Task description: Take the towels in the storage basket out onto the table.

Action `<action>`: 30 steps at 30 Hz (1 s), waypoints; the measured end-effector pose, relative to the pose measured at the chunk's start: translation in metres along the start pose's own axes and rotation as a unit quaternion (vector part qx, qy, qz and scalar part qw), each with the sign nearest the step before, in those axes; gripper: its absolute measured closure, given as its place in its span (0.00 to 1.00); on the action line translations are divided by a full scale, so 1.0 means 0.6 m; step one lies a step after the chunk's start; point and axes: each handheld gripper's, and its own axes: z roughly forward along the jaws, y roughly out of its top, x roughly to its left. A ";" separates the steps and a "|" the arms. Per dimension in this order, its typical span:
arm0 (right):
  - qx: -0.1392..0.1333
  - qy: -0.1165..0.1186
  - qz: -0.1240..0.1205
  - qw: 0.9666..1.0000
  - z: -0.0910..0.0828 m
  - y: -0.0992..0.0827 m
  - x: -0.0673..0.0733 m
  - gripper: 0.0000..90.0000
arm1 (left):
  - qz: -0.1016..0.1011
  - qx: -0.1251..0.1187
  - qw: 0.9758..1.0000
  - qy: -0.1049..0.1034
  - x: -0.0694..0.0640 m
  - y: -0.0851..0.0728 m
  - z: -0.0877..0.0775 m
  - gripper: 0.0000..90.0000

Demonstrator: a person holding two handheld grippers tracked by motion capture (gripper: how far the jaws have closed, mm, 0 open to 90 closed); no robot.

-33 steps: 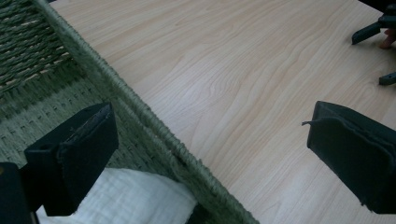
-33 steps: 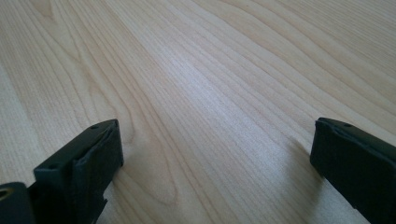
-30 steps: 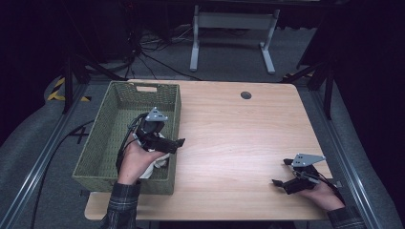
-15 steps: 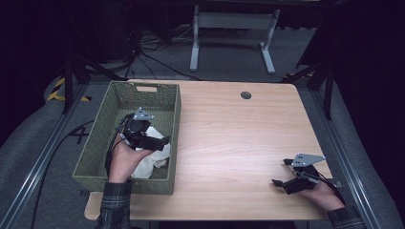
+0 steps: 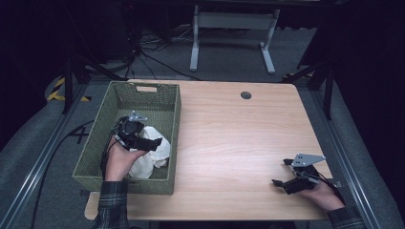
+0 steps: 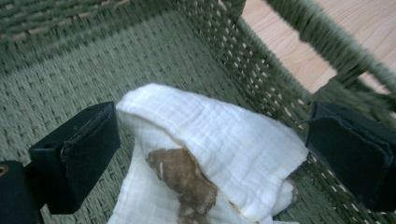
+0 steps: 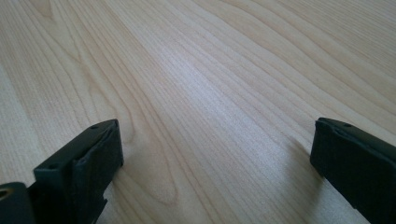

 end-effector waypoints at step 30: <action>0.000 0.000 -0.001 1.000 0.000 0.000 0.000 0.03 | -0.023 0.152 0.988 0.012 0.007 -0.027 0.061 0.12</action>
